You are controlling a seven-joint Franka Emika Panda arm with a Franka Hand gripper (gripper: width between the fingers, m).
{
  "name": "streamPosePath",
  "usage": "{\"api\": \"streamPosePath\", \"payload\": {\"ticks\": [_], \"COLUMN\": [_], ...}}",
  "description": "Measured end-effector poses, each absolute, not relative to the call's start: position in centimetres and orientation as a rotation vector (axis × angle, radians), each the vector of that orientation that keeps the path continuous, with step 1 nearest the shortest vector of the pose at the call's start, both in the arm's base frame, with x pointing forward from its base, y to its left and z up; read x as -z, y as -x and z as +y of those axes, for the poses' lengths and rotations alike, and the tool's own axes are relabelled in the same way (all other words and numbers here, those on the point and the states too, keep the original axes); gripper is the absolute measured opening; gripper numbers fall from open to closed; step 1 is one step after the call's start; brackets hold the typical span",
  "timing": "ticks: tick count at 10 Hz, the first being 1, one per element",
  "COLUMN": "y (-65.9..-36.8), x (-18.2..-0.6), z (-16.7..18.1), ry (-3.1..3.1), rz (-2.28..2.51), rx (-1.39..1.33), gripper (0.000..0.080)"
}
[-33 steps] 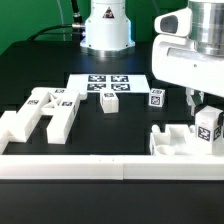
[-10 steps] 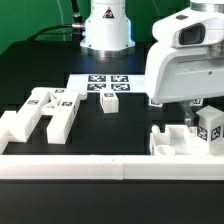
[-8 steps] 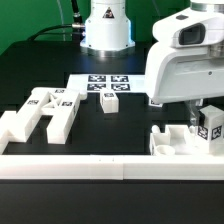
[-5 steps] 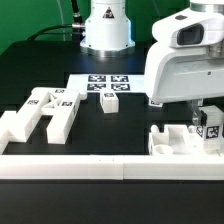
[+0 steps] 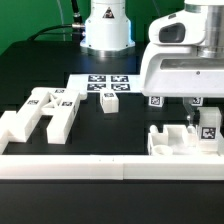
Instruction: Assemble chair
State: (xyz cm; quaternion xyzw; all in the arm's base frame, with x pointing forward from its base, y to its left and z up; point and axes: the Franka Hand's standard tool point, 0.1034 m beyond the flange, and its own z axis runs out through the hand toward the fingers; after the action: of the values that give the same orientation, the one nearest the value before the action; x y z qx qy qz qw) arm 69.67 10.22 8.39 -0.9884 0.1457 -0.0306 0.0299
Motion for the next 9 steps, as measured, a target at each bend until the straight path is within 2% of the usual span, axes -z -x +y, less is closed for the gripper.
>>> {"api": "streamPosePath", "payload": {"ticks": [4,9], "y": [-69.67,-69.4], "x": [-8.22,-8.17], "z": [9.98,9.65], "ry": [2.878,2.657], "rz": [1.081,1.559], "rx": [0.073,0.038], "gripper": [0.0291,0.0291]}}
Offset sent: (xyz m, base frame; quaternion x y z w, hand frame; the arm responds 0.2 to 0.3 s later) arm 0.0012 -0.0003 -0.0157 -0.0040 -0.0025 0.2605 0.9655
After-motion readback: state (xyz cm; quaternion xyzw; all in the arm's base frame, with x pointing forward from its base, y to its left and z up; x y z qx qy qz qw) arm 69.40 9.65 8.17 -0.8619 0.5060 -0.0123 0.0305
